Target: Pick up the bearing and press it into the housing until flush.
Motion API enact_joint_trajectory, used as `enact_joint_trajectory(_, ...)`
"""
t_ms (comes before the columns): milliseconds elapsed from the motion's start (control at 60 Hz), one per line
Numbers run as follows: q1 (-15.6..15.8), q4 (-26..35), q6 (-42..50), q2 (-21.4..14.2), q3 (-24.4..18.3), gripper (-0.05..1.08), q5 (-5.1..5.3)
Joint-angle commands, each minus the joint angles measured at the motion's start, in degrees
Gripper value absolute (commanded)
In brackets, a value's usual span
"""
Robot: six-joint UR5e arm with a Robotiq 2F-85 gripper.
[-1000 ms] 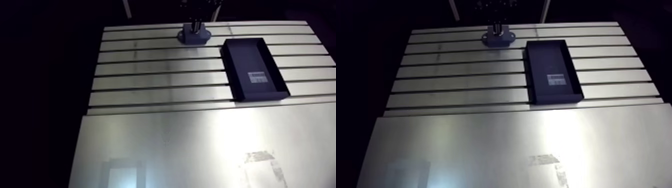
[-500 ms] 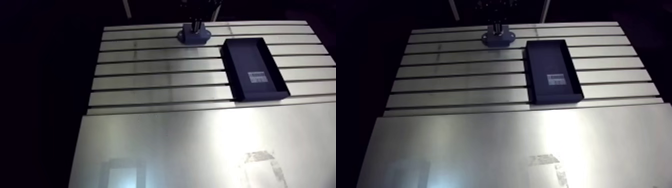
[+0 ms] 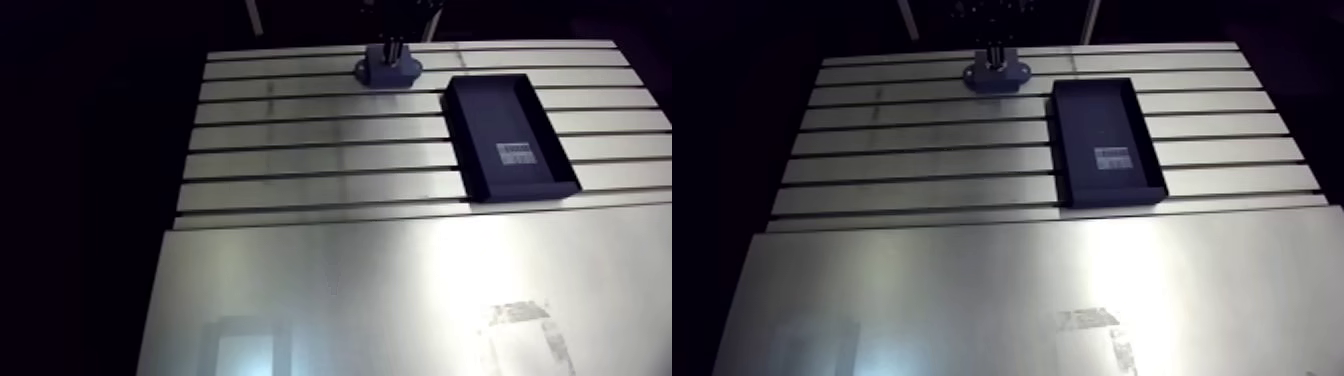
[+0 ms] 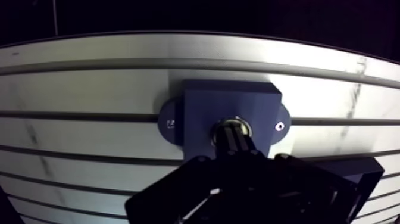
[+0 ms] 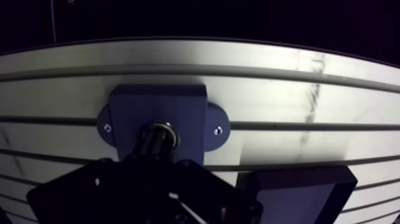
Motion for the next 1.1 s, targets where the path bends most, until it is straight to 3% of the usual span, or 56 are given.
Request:
enact_joint_trajectory(17, -0.08, 0.08, 0.0, -0.11, -0.14, 1.08, 0.01)
enact_joint_trajectory(517, 0.09, 6.78, -0.09, -4.35, -1.65, 1.08, -0.19)
enact_joint_trajectory(550, 0.09, 7.22, -0.09, -4.79, -1.65, 1.03, -0.25)
enact_joint_trajectory(567, 0.17, 7.81, -0.09, -5.23, -1.8, 0.76, -0.34)
enact_joint_trajectory(583, 0.17, 7.81, -0.09, -5.23, -1.8, 0.76, -0.34)
enact_joint_trajectory(600, 0.25, 8.87, -0.09, -5.74, -2.12, 0.26, -0.58)
enact_joint_trajectory(617, 0.25, 8.87, -0.09, -5.74, -2.12, 0.26, -0.58)
enact_joint_trajectory(633, 0.34, 10.53, -0.09, -6.12, -2.62, 0.05, -0.91)
enact_joint_trajectory(750, 0.43, 12.79, 0.0, -7.4, -2.78, 0.0, -1.49)
enact_joint_trajectory(767, 0.44, 13.31, 0.0, -9.48, -2.65, 0.0, -1.58)
enact_joint_trajectory(800, 0.44, 13.31, 0.0, -9.48, -2.65, 0.0, -1.58)
enact_joint_trajectory(883, 0.52, 17.1, 0.0, -15.3, -2.2, 0.0, -1.67)
enact_joint_trajectory(1100, 0.09, 23.23, 0.0, -21.82, -0.46, 0.0, -1.75)
